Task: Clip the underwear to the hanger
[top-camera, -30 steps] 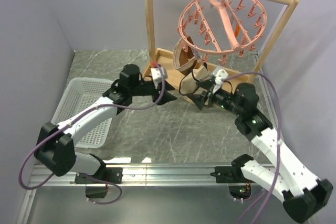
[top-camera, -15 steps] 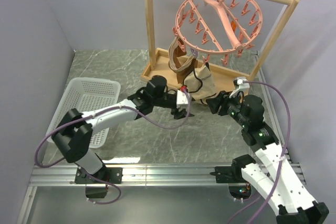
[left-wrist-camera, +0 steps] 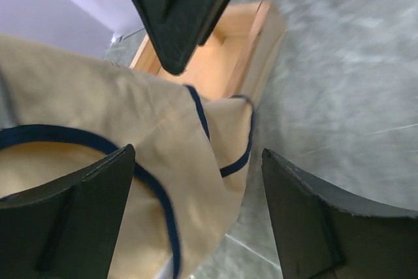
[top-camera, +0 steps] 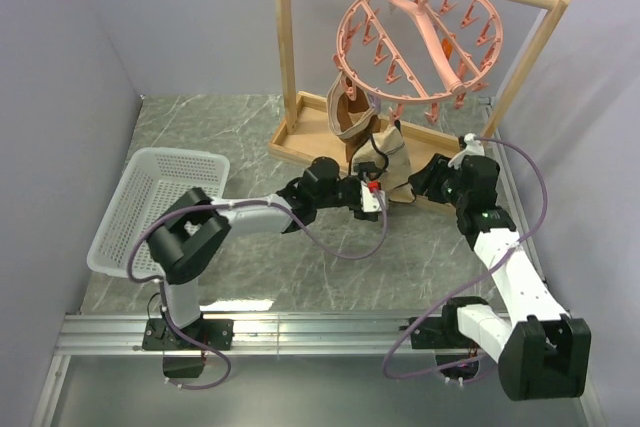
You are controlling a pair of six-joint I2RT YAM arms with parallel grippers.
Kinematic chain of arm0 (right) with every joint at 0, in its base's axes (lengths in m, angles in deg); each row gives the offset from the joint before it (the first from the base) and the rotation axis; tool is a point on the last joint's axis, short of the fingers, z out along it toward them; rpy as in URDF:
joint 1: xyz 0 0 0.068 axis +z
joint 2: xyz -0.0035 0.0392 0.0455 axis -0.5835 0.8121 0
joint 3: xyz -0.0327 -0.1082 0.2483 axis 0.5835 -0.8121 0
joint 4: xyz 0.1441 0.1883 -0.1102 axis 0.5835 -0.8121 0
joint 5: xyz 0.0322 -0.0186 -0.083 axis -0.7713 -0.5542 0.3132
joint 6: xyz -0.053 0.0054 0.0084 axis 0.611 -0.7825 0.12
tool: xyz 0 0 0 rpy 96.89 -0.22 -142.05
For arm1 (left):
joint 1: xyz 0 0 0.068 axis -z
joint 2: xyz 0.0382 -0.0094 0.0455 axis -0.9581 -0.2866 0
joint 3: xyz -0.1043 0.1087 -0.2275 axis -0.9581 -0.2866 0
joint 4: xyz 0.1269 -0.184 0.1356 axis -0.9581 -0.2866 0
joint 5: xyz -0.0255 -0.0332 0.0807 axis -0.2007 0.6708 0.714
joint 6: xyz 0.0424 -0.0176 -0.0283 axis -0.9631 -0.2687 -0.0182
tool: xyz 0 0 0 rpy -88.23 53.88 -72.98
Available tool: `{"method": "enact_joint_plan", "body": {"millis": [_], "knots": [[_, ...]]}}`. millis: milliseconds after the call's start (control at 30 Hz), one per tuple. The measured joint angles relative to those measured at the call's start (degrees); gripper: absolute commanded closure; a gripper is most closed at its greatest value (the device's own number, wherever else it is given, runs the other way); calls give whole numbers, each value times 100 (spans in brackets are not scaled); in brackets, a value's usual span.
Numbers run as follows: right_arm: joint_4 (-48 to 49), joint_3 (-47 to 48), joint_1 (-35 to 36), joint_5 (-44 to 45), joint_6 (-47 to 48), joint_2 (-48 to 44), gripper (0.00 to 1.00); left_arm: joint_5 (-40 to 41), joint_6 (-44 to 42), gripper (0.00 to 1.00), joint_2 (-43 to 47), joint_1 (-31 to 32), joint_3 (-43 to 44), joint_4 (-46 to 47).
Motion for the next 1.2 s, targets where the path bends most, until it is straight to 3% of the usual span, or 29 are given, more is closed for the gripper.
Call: {"method": "enact_joint_plan", "body": {"millis": [167,367,400,467,667,900,1200], "knots": [[299,22,-83,-264,-109,372,46,551,-461,21,-673,13,111,367],[592,127,-153,-573,-205,697,45,1172,-535,71,-1165,-116,306,415],[654,146,-164,-612,-221,739,45,1233,-501,89,-1174,-164,328,409],[750,162,-166,-671,-258,785,44,1349,-391,100,-1176,-293,402,424],[1093,184,-282,-756,-254,1060,41,1412,122,100,-1169,-772,579,634],[1709,291,-354,-1126,-208,1880,33,815,470,100,-973,-1207,251,640],[2173,820,-358,-1759,-271,3351,38,306,507,100,-909,-1335,216,570]]}}
